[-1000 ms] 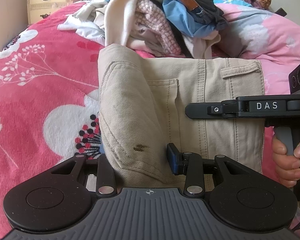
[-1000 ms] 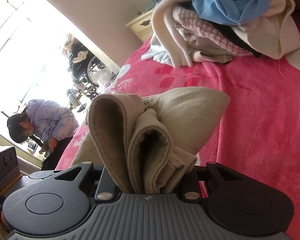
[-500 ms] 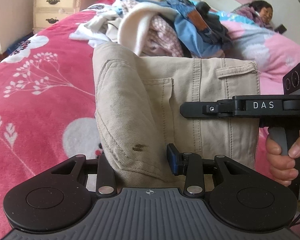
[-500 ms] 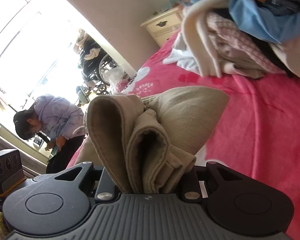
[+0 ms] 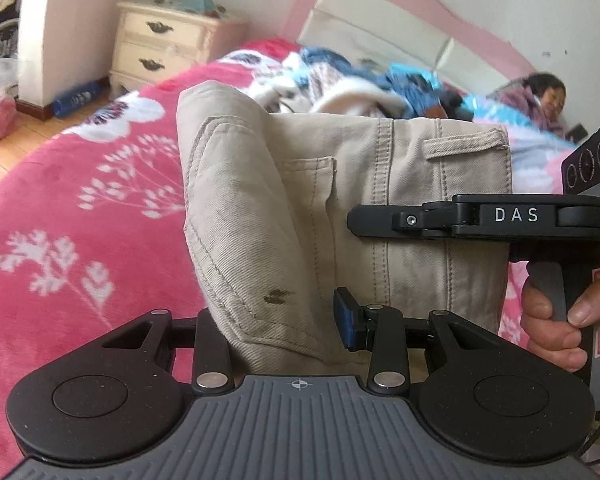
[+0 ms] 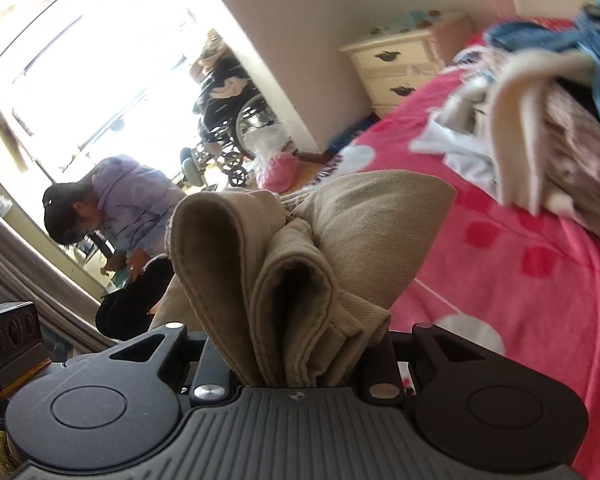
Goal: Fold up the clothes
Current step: 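Carry the folded beige trousers with both grippers toward the bed edge stack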
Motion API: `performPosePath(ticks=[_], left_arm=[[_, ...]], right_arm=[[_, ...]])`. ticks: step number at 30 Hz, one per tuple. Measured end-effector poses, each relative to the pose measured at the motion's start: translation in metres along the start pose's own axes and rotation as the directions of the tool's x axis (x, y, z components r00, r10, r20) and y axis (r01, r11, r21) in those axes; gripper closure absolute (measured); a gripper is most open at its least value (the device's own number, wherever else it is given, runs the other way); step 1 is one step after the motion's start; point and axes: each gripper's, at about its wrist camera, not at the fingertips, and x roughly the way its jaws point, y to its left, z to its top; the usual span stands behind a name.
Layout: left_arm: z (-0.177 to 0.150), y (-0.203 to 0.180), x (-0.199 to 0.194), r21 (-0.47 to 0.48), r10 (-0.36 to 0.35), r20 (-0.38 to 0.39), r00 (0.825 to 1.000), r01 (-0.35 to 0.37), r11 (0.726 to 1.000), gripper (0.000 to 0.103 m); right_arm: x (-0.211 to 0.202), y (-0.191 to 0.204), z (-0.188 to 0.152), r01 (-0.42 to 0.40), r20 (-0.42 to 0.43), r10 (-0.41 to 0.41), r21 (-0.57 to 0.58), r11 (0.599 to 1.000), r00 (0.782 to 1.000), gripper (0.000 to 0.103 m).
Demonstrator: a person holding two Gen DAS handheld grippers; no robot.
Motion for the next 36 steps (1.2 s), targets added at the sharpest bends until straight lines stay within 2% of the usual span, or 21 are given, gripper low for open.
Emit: performPosePath(ticks=[12, 21, 30, 36], left_arm=[[0.012, 0.031, -0.038, -0.077, 0.038, 0.142, 0.989, -0.027, 0.997, 0.068], [0.015, 0.059, -0.057, -0.155, 0.120, 0.215, 0.969, -0.088, 0.984, 0.068], [0.010, 0.086, -0.064, -0.225, 0.206, 0.216, 0.954, -0.157, 0.962, 0.068], [0.005, 0.104, -0.075, -0.291, 0.247, 0.233, 0.940, -0.175, 0.941, 0.068]], right_arm=[[0.029, 0.075, 0.041, -0.009, -0.033, 0.003, -0.205, 0.979, 0.999, 0.075], [0.070, 0.111, 0.060, -0.089, -0.088, 0.064, -0.313, 0.946, 0.994, 0.075], [0.113, 0.126, 0.063, -0.186, -0.147, 0.146, -0.317, 0.930, 0.978, 0.075], [0.131, 0.142, 0.063, -0.238, -0.186, 0.186, -0.316, 0.918, 0.965, 0.075]])
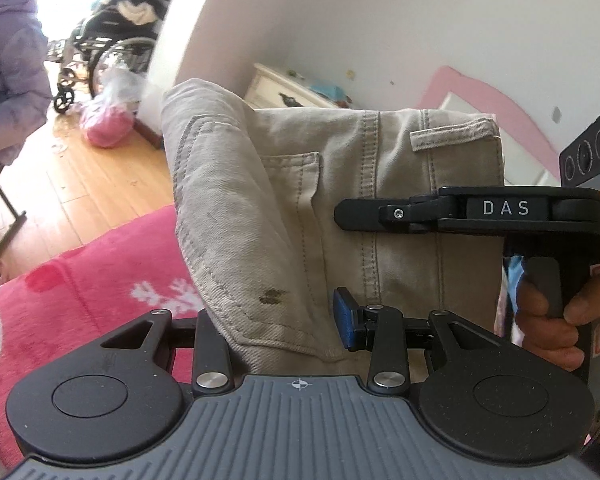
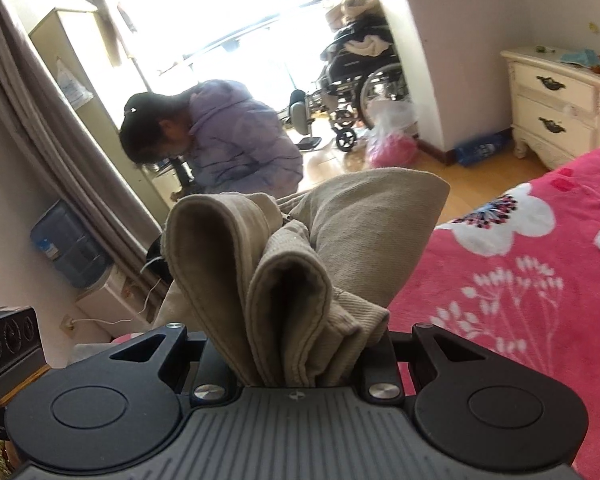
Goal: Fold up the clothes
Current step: 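Carry the folded beige trousers with both grippers toward the bed edge stack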
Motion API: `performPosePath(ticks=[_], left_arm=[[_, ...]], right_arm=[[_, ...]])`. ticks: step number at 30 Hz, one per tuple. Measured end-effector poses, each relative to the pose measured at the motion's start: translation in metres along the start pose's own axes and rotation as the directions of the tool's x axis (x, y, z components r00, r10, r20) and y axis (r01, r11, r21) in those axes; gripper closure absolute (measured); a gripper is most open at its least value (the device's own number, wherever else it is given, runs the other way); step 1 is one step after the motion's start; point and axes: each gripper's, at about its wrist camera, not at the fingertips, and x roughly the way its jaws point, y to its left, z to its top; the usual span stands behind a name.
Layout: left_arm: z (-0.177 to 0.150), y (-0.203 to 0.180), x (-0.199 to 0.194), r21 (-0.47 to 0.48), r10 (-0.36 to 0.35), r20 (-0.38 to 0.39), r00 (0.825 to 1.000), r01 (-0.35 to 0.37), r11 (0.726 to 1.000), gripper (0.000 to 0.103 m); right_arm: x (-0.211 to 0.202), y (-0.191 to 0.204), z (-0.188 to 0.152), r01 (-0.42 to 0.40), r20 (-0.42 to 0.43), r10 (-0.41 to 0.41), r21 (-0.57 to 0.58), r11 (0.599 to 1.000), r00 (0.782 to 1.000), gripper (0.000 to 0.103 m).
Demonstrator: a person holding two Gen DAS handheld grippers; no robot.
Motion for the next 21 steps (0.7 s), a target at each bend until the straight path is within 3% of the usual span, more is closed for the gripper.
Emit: performPosePath(ticks=[12, 21], left_arm=[[-0.012, 0.036, -0.046, -0.132, 0.073, 0.014, 0.997, -0.070, 0.989, 0.068], [-0.029, 0.045, -0.105, -0.146, 0.220, 0.017, 0.975, -0.216, 0.965, 0.068]], right_arm=[[0.033, 0.044, -0.010, -0.132, -0.080, 0.132, 0.008, 0.991, 0.988, 0.075], [0.037, 0.088, -0.040, -0.282, -0.099, 0.283, 0.023, 0.959, 0.954, 0.075]])
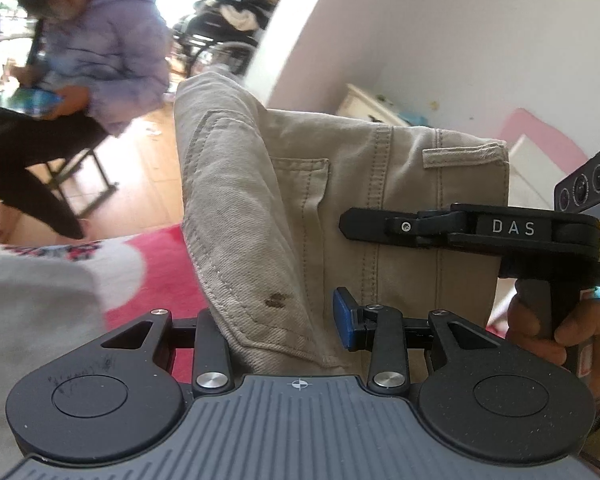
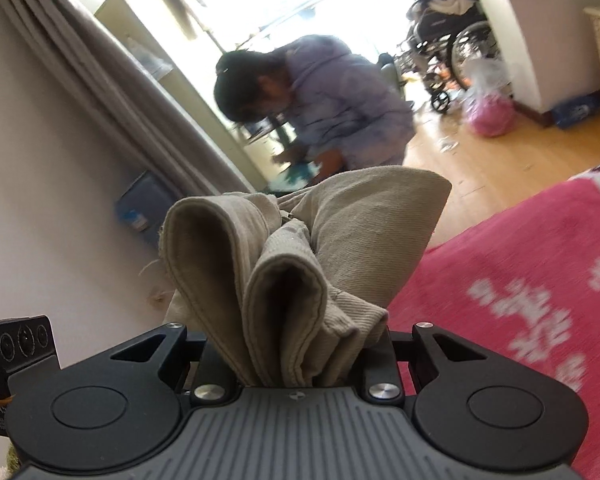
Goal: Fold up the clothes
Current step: 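Carry the folded beige trousers with both grippers toward the bed edge stack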
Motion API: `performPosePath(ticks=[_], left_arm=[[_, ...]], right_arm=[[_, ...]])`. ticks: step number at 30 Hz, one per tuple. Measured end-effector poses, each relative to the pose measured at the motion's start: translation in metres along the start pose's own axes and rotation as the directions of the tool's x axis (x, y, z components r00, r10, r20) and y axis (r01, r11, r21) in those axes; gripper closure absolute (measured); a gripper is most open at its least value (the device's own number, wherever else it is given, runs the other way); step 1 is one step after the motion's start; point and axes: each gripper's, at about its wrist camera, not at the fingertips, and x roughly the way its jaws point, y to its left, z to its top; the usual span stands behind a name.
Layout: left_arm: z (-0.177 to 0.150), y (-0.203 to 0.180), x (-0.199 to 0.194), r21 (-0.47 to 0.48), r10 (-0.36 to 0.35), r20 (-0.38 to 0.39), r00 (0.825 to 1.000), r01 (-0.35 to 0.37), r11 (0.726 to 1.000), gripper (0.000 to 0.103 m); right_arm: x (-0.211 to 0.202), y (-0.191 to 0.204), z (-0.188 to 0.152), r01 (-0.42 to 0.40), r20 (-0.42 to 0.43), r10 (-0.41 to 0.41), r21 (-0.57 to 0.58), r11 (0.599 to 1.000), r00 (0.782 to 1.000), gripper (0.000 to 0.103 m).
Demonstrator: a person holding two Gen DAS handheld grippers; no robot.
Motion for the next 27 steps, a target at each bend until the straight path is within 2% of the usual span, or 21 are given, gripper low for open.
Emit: performPosePath(ticks=[7, 14, 21, 27], left_arm=[[-0.019, 0.023, -0.047, -0.085, 0.088, -0.001, 0.996, -0.088, 0.992, 0.068], [-0.039, 0.066, -0.101, -0.221, 0.204, 0.033, 0.978, -0.192, 0.956, 0.068], [-0.043, 0.118, -0.111, -0.324, 0.254, 0.002, 0.967, -0.240, 0.915, 0.068], [-0.043, 0.158, -0.094, -0.377, 0.255, -0.032, 0.966, -0.248, 0.893, 0.068]], right_arm=[[0.021, 0.051, -0.021, -0.103, -0.084, 0.100, -0.031, 0.994, 0.991, 0.075], [0.073, 0.104, -0.036, -0.195, -0.179, 0.182, -0.054, 0.979, 0.967, 0.075], [0.128, 0.132, -0.044, -0.209, -0.272, 0.184, -0.065, 0.976, 0.945, 0.075], [0.163, 0.126, -0.046, -0.170, -0.314, 0.139, -0.071, 0.983, 0.939, 0.075]])
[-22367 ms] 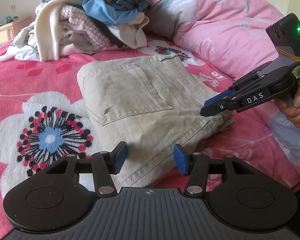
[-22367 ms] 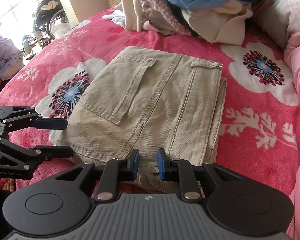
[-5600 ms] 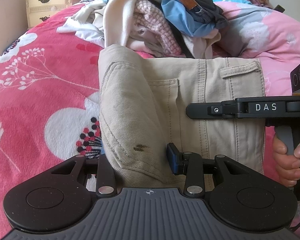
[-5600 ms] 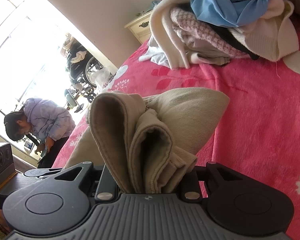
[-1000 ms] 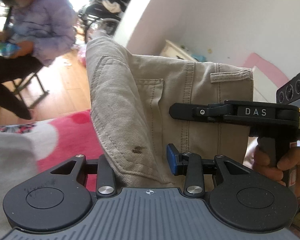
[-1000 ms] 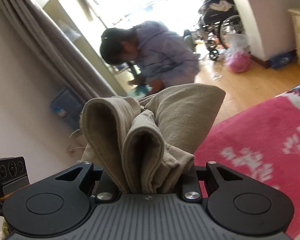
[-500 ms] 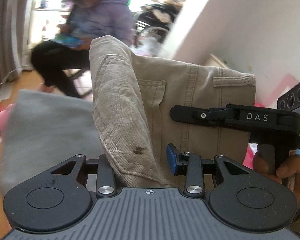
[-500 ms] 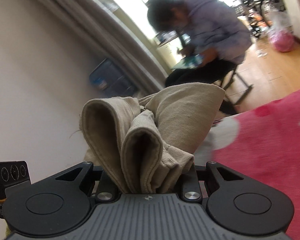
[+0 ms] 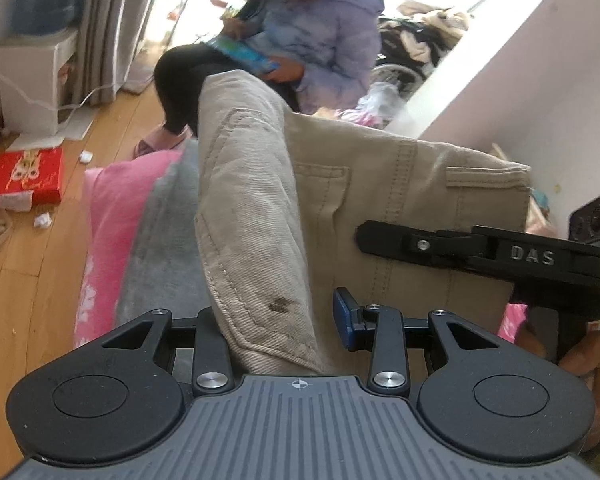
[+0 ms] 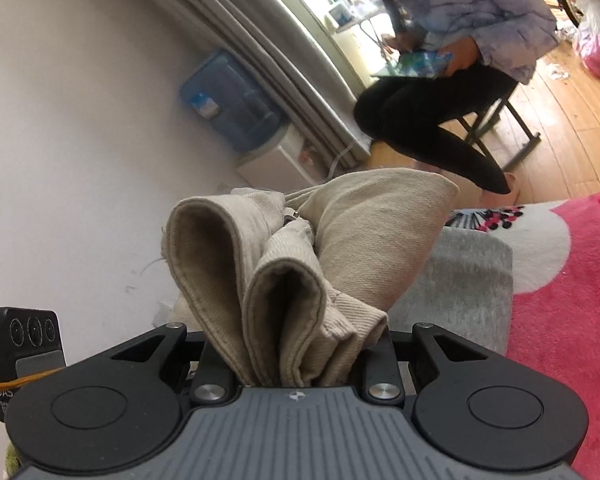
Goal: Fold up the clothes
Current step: 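Carry the folded beige trousers with both grippers toward the bed edge stack, then lower the trousers onto the stack and open both grippers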
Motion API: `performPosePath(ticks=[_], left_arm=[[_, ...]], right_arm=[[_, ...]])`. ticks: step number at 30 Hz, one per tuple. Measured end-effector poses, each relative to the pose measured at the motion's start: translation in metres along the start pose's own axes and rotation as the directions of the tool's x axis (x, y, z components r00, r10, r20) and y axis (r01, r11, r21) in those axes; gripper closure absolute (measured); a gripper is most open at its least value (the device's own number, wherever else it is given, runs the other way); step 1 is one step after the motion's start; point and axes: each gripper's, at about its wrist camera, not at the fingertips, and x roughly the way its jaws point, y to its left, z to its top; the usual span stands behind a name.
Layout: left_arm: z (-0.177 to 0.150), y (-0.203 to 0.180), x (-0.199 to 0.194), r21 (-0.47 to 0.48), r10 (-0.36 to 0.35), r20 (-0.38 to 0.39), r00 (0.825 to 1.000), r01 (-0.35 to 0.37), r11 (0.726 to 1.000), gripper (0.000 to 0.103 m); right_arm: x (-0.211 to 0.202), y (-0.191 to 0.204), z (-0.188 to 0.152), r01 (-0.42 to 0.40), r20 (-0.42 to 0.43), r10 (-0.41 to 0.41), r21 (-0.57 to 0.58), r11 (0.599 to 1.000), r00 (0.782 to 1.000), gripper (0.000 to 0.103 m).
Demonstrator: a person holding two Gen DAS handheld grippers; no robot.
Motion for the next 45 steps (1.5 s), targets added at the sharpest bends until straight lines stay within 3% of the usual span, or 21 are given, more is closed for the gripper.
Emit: performPosePath(ticks=[8, 19, 30, 32, 35, 40, 45], left_arm=[[-0.006, 0.020, 0.014, -0.018, 0.034, -0.040, 0.999, -0.034, 0.999, 0.069], [-0.004, 0.033, 0.013, -0.042, 0.026, -0.039, 0.999, -0.028, 0.999, 0.069], [-0.014, 0.036, 0.012, -0.005, 0.040, 0.019, 0.999, -0.040, 0.999, 0.064], [-0.017, 0.034, 0.014, 0.026, 0.062, 0.040, 0.997, -0.063, 0.998, 0.061], [-0.023, 0.028, 0.013, 0.080, 0.098, 0.079, 0.992, -0.104, 0.991, 0.053], [-0.022, 0.024, -0.007, 0.077, 0.153, 0.144, 0.978, -0.165, 0.983, 0.035], [-0.019, 0.021, -0.043, 0.088, 0.173, 0.266, 0.948, -0.202, 0.975, 0.033]], right_arm=[[0.025, -0.028, -0.004, -0.010, -0.040, 0.013, 0.081, 0.997, 0.999, 0.075], [0.039, -0.022, 0.010, 0.007, -0.073, -0.003, 0.049, 0.999, 0.997, 0.075], [0.048, -0.026, 0.012, 0.030, -0.049, -0.031, -0.015, 0.999, 0.998, 0.074], [0.054, -0.033, 0.011, 0.050, -0.045, -0.052, -0.035, 0.998, 0.998, 0.072], [0.056, -0.050, 0.009, 0.021, -0.039, -0.019, 0.035, 0.999, 0.999, 0.069], [0.052, -0.065, 0.010, -0.008, -0.023, 0.010, 0.094, 0.996, 1.000, 0.058], [0.044, -0.069, 0.019, 0.014, -0.012, -0.013, 0.047, 0.999, 1.000, 0.049]])
